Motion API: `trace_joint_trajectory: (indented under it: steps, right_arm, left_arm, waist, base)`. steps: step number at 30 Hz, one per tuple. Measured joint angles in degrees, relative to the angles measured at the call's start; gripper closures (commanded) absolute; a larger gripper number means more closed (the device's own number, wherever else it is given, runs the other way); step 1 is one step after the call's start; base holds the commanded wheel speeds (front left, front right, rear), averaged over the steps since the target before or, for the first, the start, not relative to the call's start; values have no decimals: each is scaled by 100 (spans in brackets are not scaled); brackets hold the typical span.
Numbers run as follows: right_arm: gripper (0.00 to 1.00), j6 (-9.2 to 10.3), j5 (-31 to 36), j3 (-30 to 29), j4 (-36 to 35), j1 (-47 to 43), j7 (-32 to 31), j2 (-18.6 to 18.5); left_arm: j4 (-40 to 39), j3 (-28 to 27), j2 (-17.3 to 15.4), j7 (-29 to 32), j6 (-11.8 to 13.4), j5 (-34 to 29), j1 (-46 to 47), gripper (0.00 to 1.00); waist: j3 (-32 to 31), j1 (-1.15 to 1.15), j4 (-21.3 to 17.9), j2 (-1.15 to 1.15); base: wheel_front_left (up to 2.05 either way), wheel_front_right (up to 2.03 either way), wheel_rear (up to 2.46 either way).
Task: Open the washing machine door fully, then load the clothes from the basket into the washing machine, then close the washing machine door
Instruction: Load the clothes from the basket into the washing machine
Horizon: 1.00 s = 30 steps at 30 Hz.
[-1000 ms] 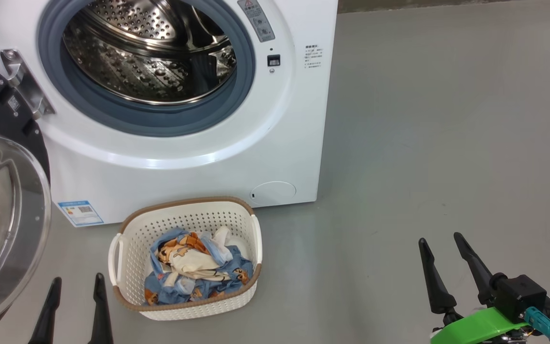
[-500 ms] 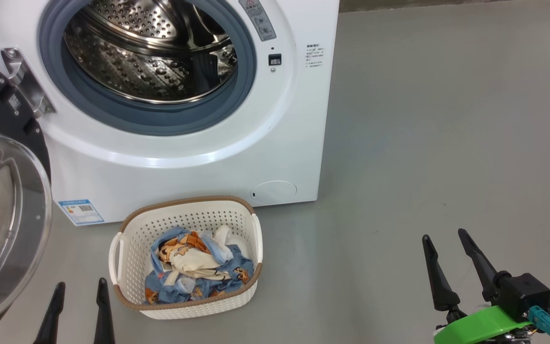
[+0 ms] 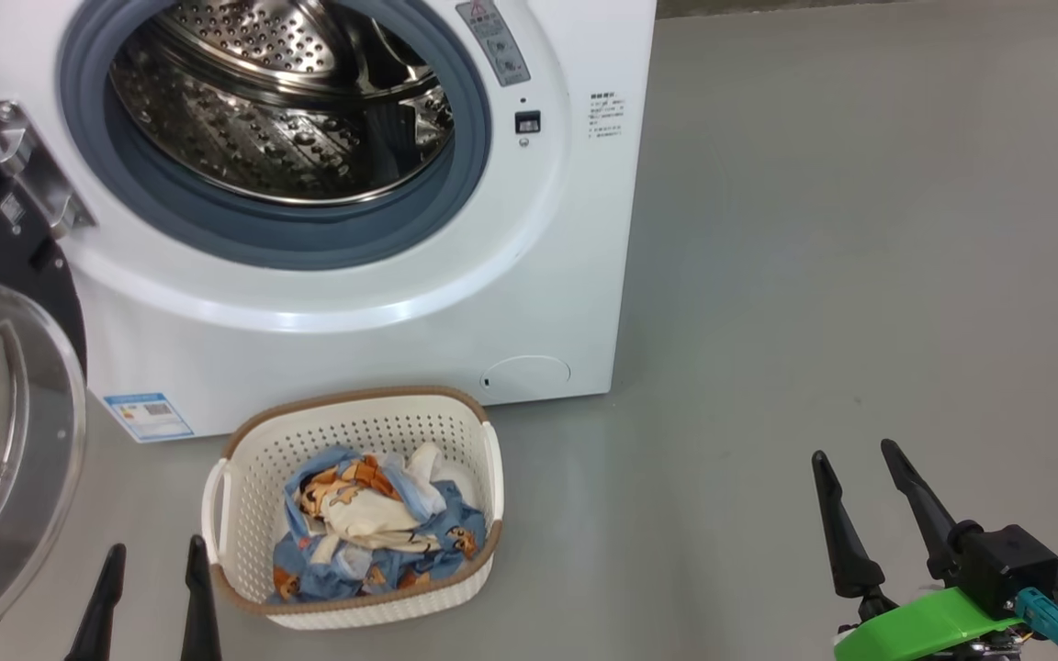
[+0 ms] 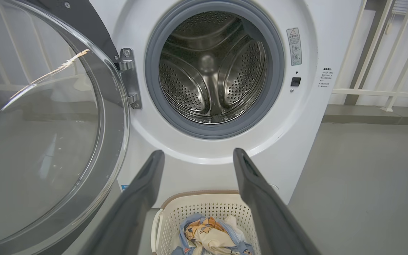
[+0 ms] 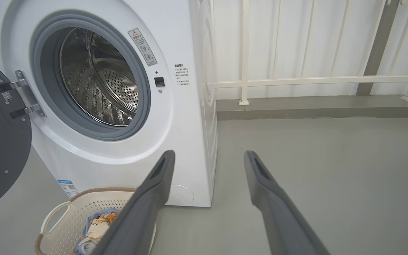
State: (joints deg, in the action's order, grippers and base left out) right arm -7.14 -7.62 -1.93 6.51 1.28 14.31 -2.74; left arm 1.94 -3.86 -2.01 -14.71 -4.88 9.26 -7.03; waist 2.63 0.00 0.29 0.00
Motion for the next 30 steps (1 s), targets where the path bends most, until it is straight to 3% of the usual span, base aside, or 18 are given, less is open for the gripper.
trace_joint_trajectory:
  steps: [15,30]
  right_arm:
    - [0,0,-2,0,-1,4,0,0]
    - [0,0,-2,1,8,24,0,1]
  left_arm:
    - [-96,5,0,0,24,1,26,0]
    - [-33,23,0,0,35,103,71,0]
  waist:
    - [122,0,38,0]
    - [213,0,95,0]
  base:
    - [170,-166,-4]
    - [20,-20,0]
